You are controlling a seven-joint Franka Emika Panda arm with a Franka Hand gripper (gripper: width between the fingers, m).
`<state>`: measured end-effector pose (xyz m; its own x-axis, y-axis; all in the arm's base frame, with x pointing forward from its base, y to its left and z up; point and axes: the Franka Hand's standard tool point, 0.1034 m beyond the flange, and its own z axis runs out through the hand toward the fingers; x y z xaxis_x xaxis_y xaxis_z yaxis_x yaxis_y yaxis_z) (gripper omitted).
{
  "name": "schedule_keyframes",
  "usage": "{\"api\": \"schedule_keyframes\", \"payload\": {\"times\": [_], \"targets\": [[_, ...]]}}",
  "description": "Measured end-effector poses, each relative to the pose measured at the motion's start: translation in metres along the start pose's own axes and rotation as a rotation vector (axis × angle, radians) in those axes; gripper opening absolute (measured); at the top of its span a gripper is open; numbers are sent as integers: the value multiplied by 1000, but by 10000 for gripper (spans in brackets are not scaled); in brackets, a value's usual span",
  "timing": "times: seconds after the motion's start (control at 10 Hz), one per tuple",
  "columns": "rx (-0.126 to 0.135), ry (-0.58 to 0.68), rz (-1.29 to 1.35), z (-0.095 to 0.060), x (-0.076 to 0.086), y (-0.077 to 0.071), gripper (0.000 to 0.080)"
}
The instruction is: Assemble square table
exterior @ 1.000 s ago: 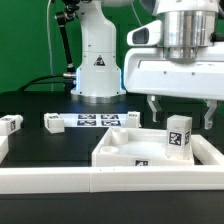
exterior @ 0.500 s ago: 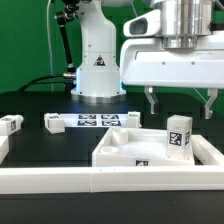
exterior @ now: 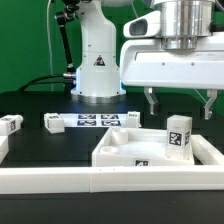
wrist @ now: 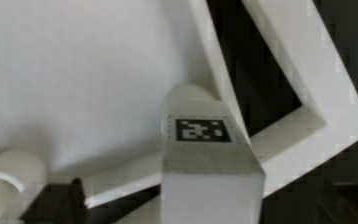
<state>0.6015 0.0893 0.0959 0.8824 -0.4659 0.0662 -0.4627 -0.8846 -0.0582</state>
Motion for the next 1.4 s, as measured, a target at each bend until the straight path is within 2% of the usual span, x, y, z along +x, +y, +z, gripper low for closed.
{"api": "schedule_keyframes", "payload": {"times": [0.2, 0.4, 0.9, 1.0, 1.2, 1.3, 1.4], "targets": [[8, -3, -142, -9, -4, 11, 649], [18, -1, -157, -20, -4, 19, 649], [12, -7, -160, -15, -7, 20, 649], [17, 6, -168, -15, -14, 26, 649], [14, 14, -162, -9, -54, 55, 649], [7, 4, -158, -5, -67, 66, 649], [9, 3, -160, -6, -68, 65, 649]]}}
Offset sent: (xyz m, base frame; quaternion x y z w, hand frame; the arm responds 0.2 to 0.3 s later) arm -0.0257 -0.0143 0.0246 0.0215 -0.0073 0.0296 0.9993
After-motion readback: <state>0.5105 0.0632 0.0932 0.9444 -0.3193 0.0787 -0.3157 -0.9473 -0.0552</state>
